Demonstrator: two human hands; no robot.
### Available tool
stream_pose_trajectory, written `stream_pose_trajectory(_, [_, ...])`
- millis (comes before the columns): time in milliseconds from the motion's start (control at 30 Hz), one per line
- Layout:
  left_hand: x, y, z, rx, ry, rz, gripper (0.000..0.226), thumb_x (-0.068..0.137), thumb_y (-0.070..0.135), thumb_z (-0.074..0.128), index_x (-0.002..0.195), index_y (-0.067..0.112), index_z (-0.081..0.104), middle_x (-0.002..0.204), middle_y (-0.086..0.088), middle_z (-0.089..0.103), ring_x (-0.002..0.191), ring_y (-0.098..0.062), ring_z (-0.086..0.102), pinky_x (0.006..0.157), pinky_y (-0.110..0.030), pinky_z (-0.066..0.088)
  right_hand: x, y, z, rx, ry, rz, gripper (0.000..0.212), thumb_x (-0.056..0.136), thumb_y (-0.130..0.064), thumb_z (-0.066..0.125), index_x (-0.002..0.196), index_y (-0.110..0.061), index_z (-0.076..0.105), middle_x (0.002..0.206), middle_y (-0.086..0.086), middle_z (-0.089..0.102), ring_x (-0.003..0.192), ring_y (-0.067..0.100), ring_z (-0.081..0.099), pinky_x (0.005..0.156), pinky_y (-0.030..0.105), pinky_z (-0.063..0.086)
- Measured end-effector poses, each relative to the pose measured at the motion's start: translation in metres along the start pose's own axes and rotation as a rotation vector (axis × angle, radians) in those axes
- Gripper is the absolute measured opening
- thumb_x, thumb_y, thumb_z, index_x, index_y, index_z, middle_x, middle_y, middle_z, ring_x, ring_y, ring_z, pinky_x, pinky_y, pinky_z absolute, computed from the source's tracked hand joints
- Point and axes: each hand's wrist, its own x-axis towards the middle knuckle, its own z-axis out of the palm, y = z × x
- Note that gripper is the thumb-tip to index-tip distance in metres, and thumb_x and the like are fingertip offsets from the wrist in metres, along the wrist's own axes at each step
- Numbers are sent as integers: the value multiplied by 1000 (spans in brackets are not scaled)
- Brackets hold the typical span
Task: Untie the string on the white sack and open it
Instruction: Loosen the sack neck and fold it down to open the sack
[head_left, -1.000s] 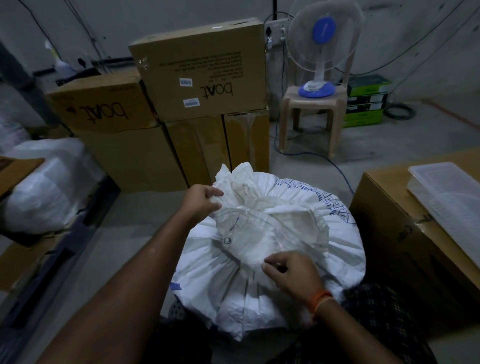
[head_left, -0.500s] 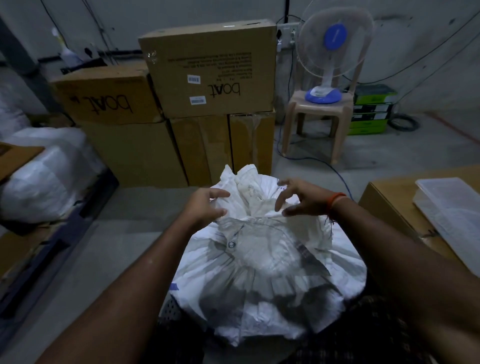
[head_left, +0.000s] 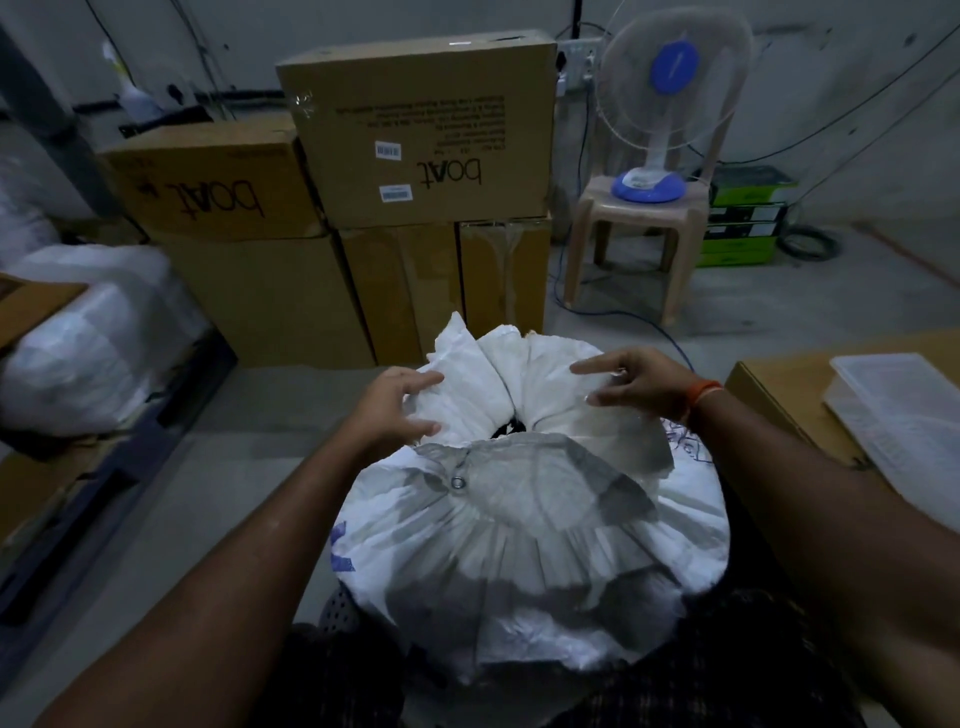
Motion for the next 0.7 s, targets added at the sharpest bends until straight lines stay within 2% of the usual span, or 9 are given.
stream_pose_trajectory(100, [-2,-11,-3,33,2,-36,79,83,3,87,154,17,57,149,-10,48,122,-21,51,65,-12,56,-7,12,-12,-1,28,33,51,84,-10,83,131,-26,70,146,-4,61,134,17,58,118,34,42])
stream_pose_trajectory(133, [-3,-17,-5,55,2,-51,81,83,3,87,156,18,55,150,-9,46,119,-20,51,58,-12,56,-9,18,-14,-1,34,43,54,83,-9,84,133,-23,69,146,-3,61,134,17,57,118,34,41])
stream_pose_trajectory(167, [-5,-23,-6,88,1,-66,83,84,5,88,158,19,52,150,-8,45,119,-20,50,59,-12,55,-11,24,-17,-3,42,59,57,82,-9,85,134,-21,68,146,-1,62,134,18,58,119,34,41])
stream_pose_trajectory(300, [-16,-51,-10,252,-27,-111,93,84,15,89,164,15,42,153,-10,43,116,-20,52,91,-23,50,-24,53,-23,-57,64,137,67,77,-9,89,138,-16,65,146,4,62,132,19,58,114,28,39])
stream_pose_trajectory(333, [-19,-58,-10,294,-37,-125,95,84,17,89,165,14,40,153,-10,43,114,-20,53,95,-24,48,-27,60,-23,-85,65,159,68,77,-10,89,139,-16,64,147,5,61,132,18,57,113,28,40])
stream_pose_trajectory(467, [-30,-83,-7,361,-75,-213,105,83,24,89,169,16,29,154,-9,40,109,-19,55,97,-27,50,-38,83,-12,-185,101,230,69,77,-12,90,140,-14,63,150,8,59,137,22,56,111,25,41])
stream_pose_trajectory(600, [-40,-103,1,392,-91,-230,106,86,25,87,170,17,23,158,-11,37,108,-18,53,99,-23,47,-47,99,3,-181,108,273,70,77,-14,90,141,-12,62,152,9,55,142,22,51,112,24,37])
stream_pose_trajectory(700, [-40,-105,5,424,-120,-235,109,87,25,85,171,16,17,163,-14,33,119,-25,58,103,-26,45,-53,104,14,-191,154,281,68,76,-14,91,138,-13,65,148,9,60,136,21,55,107,22,39])
